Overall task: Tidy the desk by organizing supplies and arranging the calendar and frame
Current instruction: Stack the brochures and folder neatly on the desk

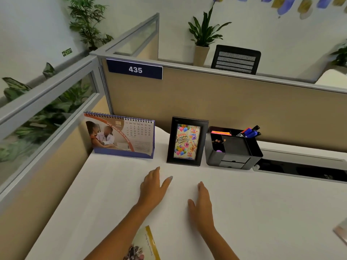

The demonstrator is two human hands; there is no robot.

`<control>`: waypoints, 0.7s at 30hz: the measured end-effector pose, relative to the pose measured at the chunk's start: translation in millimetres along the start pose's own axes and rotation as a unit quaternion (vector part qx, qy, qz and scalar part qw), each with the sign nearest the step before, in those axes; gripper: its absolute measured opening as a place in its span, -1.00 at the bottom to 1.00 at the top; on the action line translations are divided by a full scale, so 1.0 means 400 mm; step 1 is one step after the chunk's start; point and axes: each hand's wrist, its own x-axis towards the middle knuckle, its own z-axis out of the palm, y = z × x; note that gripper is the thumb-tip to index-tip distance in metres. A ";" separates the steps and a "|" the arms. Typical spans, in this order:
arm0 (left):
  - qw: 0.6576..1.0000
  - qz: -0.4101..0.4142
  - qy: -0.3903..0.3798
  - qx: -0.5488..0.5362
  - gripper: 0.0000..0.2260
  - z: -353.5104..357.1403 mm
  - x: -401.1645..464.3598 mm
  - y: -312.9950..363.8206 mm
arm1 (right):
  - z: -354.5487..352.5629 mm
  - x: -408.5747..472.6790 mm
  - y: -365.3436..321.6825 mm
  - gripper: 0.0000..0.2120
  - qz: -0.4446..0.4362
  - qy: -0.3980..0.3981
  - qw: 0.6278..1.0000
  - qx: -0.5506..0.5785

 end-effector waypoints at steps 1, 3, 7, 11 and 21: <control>1.000 0.016 -0.001 0.019 -0.37 -0.011 -0.029 -0.029 | 0.001 -0.030 0.005 -0.38 -0.008 -0.004 1.000 -0.005; 0.998 0.049 0.009 0.046 -0.38 -0.038 -0.096 -0.088 | 0.004 -0.089 0.013 -0.40 -0.028 -0.018 0.999 -0.013; 0.994 0.075 0.037 0.066 -0.34 -0.103 -0.239 -0.199 | 0.013 -0.204 0.028 -0.46 -0.077 -0.036 0.996 -0.030; 0.991 0.103 0.027 0.080 -0.24 -0.134 -0.378 -0.302 | 0.035 -0.303 0.054 -0.49 -0.128 -0.055 0.989 -0.046; 0.969 0.059 0.094 0.221 -0.44 -0.096 -0.575 -0.376 | 0.091 -0.450 0.099 -0.04 -0.181 -0.103 0.969 -0.132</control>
